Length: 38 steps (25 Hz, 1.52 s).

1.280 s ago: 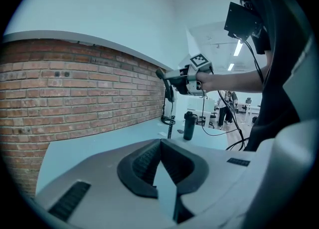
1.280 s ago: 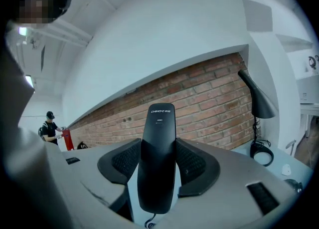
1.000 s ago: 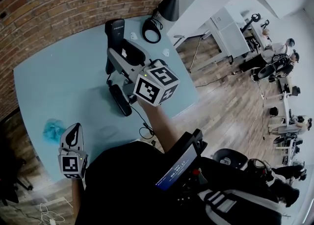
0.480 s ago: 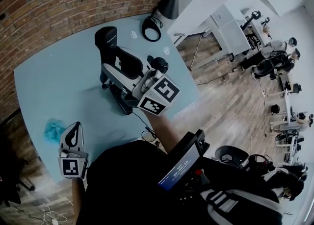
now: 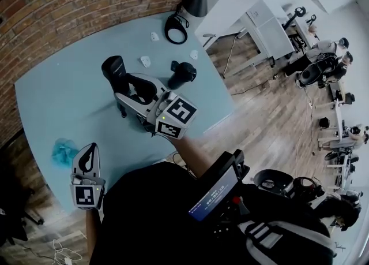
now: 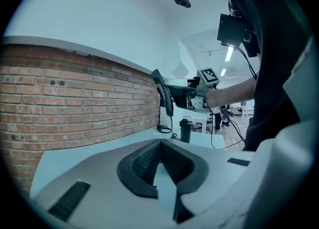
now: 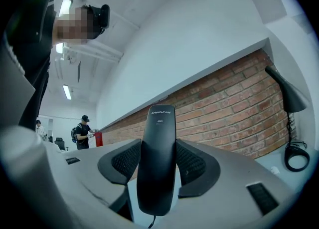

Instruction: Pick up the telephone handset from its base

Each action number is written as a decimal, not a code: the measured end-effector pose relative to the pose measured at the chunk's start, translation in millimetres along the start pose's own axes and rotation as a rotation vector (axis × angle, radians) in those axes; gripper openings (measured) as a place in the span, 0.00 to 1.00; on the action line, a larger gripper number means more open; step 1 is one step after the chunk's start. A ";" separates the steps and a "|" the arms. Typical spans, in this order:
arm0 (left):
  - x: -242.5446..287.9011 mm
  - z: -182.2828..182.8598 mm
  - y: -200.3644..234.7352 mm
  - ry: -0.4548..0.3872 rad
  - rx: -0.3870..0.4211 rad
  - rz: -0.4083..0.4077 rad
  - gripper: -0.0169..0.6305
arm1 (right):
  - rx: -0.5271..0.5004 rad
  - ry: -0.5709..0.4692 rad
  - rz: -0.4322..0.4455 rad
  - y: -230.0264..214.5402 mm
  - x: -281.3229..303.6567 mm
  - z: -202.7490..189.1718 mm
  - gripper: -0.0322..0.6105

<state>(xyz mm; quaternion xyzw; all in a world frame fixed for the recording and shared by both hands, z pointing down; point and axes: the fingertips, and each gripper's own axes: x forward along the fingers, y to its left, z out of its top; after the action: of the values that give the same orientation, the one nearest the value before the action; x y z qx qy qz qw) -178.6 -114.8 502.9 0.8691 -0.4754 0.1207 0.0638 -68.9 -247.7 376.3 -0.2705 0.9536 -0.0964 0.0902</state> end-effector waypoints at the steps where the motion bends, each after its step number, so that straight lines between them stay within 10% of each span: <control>1: 0.2 -0.5 -0.2 0.001 -0.002 0.002 0.06 | 0.000 0.014 0.003 1.7 -0.9 -3.9 0.39; 38: -0.3 -27.0 -4.1 0.036 -0.010 0.047 0.06 | 0.176 0.404 -0.152 -4.4 -65.5 -172.4 0.39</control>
<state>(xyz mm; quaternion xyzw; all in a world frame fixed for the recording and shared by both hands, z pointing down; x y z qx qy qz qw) -179.3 -106.2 528.8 0.8550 -0.4951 0.1355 0.0738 -50.4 -193.1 551.5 -0.3081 0.9170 -0.2379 -0.0867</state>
